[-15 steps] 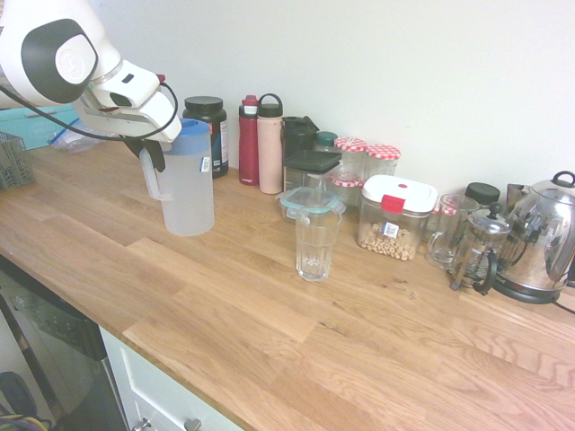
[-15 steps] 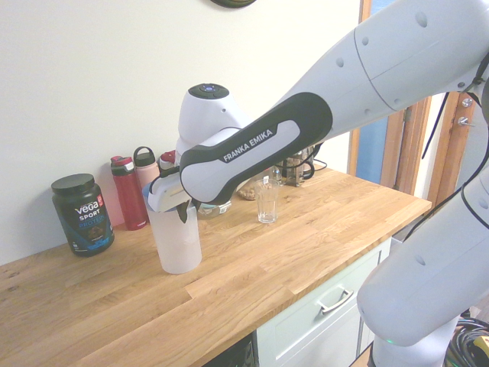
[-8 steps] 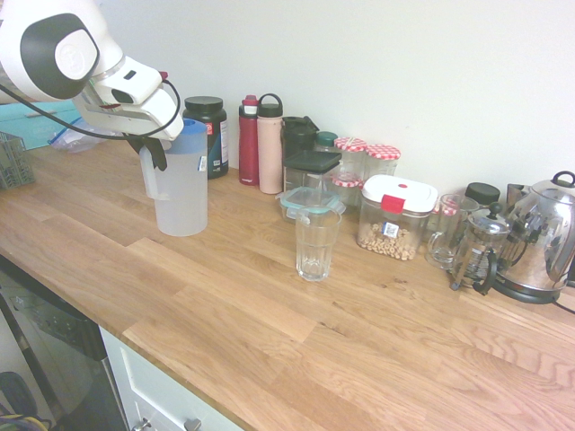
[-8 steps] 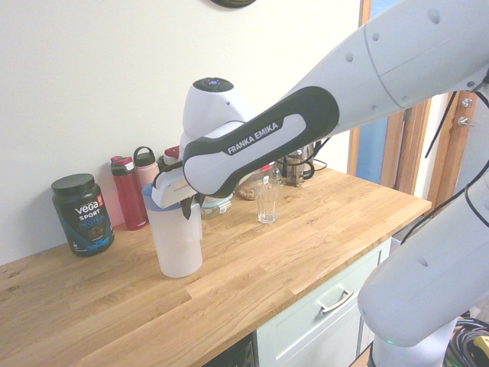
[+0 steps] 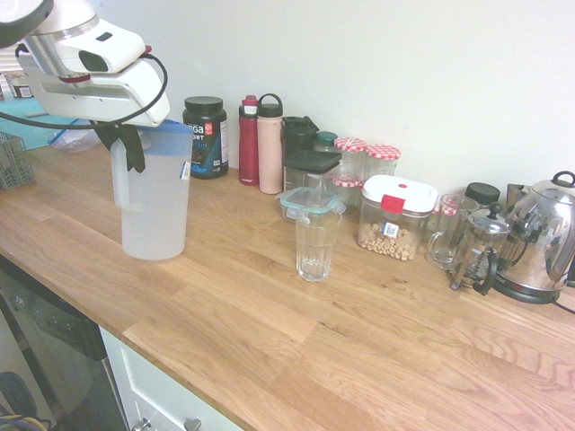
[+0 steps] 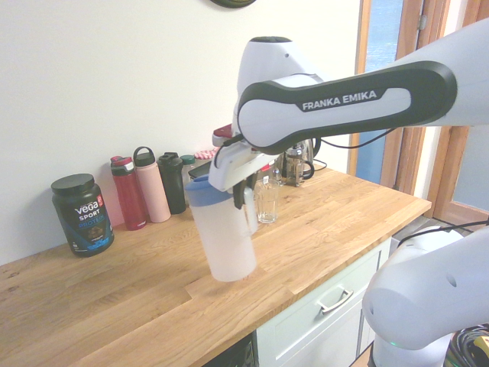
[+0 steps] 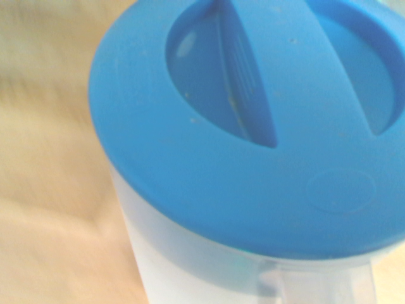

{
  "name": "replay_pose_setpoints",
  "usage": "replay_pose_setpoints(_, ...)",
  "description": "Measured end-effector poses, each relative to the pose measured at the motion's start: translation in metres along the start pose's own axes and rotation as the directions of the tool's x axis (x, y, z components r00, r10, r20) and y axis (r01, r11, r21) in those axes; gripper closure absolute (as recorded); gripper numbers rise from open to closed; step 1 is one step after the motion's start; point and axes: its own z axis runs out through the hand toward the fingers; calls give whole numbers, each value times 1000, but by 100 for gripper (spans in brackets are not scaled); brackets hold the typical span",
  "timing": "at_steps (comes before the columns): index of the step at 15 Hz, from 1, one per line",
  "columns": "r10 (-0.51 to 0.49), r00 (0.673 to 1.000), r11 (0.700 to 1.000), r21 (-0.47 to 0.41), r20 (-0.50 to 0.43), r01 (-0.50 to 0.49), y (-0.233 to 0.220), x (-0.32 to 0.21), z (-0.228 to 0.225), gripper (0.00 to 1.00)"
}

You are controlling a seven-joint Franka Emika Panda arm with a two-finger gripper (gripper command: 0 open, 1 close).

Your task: Pour me some water

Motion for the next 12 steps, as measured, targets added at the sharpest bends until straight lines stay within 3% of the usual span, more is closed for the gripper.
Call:
replay_pose_setpoints(3, -8, 1000, 998, -60, -29, 6, 50, 20, -8, 100)
replay_pose_setpoints(8, -4, 998, 998, -69, -55, 0, 126, 44, -28, 100)
replay_pose_setpoints(12, 18, 999, 993, -118, -49, -24, 188, 81, -16, 100)
